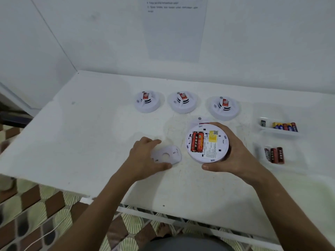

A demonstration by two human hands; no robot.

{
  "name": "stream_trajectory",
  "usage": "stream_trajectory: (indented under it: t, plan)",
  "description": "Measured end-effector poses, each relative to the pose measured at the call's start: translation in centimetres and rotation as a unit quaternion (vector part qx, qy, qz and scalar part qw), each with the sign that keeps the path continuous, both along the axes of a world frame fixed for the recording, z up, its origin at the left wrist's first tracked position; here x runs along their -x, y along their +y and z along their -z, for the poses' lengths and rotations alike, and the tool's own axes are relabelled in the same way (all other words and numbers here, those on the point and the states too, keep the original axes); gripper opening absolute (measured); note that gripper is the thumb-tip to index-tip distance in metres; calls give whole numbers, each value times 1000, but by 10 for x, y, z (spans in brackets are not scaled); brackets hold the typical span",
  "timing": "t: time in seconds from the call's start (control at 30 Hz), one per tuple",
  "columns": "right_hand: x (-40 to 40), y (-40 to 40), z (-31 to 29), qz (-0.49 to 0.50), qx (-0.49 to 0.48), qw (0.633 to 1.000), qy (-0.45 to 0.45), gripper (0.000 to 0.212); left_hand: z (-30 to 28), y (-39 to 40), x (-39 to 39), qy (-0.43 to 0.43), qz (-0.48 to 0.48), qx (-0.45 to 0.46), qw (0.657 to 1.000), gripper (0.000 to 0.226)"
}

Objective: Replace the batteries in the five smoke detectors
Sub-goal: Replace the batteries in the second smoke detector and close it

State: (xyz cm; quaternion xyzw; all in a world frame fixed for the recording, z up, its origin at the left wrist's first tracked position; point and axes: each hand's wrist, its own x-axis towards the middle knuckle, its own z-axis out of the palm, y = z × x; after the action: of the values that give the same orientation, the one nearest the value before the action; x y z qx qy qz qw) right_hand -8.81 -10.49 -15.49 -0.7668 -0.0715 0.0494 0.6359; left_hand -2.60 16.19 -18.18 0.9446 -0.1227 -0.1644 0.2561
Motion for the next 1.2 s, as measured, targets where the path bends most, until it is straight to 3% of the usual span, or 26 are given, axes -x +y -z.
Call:
stream_trajectory:
  t: [0.1,0.23,0.33,0.5,0.63,0.77,1.07,1.2]
  plan:
    - [5,9,3,14,5,1000,1,99,11,3,-5,-25,48,-55,997,79]
    - [10,19,7,39,7,999,5,100,24,10,-12,-73,109,-9,991,38]
    - [11,28,5,49,10,999,4,100,22,14,-15,-96,141,-5,985,40]
    - [7,43,1,55,10,998,8,99,-12,30,-31,-189,52,139,971,45]
    - [0,58,-2,41,10,999,7,98,-54,21,-27,-209,140,225,941,52]
    - [-12,74,-3,35,11,999,1,104,-66,11,-26,-175,211,199,941,62]
    - [-29,89,-6,19,10,1000,-12,98,-67,24,-40,-111,203,172,957,67]
    - [-36,91,-9,16,3,1000,-8,98,-72,30,-48,-74,188,204,958,64]
